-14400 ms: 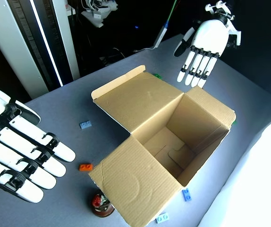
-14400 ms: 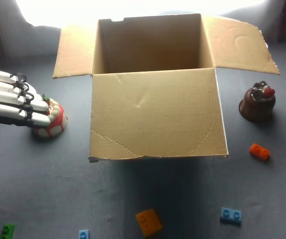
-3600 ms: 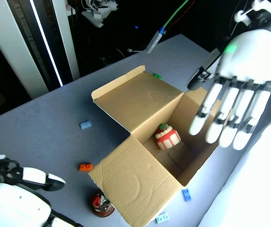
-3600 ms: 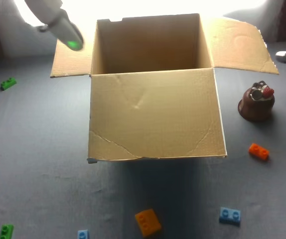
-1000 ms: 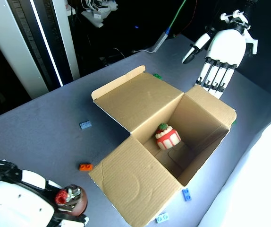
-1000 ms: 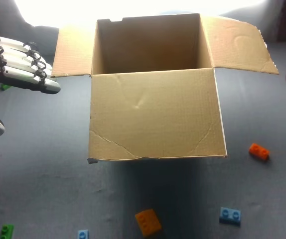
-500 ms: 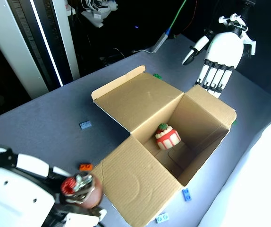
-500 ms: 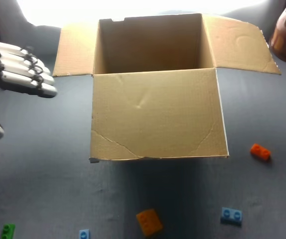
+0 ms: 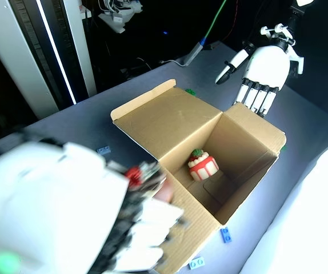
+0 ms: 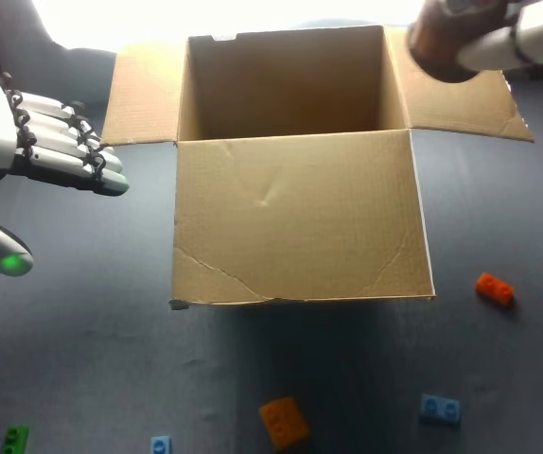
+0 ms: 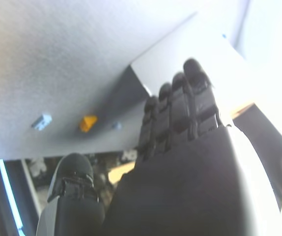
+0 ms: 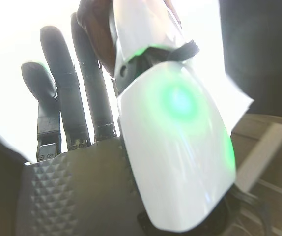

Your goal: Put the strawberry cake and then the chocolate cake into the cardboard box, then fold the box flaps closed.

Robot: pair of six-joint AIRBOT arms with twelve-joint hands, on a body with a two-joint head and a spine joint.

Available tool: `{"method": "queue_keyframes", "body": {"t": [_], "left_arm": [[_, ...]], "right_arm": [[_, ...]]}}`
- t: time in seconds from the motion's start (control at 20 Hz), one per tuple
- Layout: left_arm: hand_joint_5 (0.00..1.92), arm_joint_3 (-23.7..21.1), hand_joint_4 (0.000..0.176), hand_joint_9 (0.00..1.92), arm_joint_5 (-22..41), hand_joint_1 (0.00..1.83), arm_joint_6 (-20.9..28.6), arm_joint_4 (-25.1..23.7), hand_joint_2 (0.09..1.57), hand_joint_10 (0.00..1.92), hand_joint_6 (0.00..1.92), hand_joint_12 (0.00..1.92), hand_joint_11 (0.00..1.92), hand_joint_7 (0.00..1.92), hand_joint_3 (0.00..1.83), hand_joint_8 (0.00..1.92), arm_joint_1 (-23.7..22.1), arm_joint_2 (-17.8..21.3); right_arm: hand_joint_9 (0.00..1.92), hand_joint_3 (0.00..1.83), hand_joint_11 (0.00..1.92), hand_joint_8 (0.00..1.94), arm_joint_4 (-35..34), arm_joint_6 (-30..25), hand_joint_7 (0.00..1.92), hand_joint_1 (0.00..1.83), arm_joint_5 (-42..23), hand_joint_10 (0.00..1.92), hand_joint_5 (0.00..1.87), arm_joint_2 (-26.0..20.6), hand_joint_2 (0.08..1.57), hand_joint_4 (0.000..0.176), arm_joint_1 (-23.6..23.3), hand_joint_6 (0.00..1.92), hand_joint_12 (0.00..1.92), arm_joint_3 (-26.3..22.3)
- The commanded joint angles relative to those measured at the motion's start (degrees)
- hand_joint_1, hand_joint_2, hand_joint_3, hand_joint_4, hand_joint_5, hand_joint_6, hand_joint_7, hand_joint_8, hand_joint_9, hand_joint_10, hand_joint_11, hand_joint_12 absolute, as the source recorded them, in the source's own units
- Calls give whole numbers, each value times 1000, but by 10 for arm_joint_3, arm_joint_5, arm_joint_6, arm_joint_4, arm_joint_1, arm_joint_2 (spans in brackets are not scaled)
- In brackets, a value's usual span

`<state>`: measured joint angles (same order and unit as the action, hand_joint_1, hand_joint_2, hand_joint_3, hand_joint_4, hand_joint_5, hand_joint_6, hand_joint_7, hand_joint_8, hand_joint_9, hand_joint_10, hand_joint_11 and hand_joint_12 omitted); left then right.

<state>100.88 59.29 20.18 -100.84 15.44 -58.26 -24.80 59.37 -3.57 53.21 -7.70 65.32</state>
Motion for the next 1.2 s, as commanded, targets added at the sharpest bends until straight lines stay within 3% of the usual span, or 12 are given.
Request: {"method": "queue_keyframes", "body": {"t": [0.0, 0.25, 0.4, 0.65, 0.95, 1.1, 1.15], "left_arm": [[112, 1, 3, 125, 2, 0, -3, 47, 1182, 2, 4, 515, 0, 115, 1, 1, -1, 1], [102, -5, 8, 133, -3, 0, -10, 50, 1174, 4, 0, 544, 0, 121, 0, 2, 8, -2], [87, -13, 8, 109, -9, 0, -10, 52, 1185, 6, 0, 472, 0, 109, 1, 2, 9, -2], [84, -16, 10, 124, -14, 0, -10, 53, 1178, 8, 5, 539, 0, 109, 0, 0, 10, -2], [100, -18, 2, 131, -16, 0, -10, 54, 1185, 5, 7, 558, 0, 117, 0, 5, 10, -2], [85, -18, 7, 106, -17, 0, -10, 54, 1188, 2, 0, 476, 0, 99, 0, 1, 11, -2], [76, -18, 11, 103, -17, 0, -10, 54, 1186, 0, 0, 480, 0, 91, 0, 0, 11, -2]], "right_arm": [[656, 1, 293, 1324, 9, -2, 890, 1200, -72, 1331, 773, -4, 1199, 0, -11, 1152, 1856, 2], [657, 0, 295, 1308, 72, -3, 893, 1198, -100, 1326, 775, 56, 1198, 0, -16, 1157, 1844, 20], [658, 0, 290, 1309, 100, -3, 898, 1203, -115, 1311, 797, 97, 1192, 0, -5, 1118, 1826, 51], [642, 1, 271, 1304, 118, -6, 891, 1196, -124, 1310, 798, 154, 1192, 0, 29, 1134, 1847, 95], [620, 1, 258, 1368, 170, -5, 869, 1201, -135, 1373, 775, 177, 1205, 0, 63, 1130, 1891, 100], [560, 3, 236, 1375, 176, -2, 834, 1174, -138, 1246, 722, 180, 1225, 0, 73, 1225, 1820, 100], [525, 0, 209, 863, 176, -2, 731, 1045, -138, 1148, 738, 180, 1237, 0, 75, 1316, 1770, 100]]}}
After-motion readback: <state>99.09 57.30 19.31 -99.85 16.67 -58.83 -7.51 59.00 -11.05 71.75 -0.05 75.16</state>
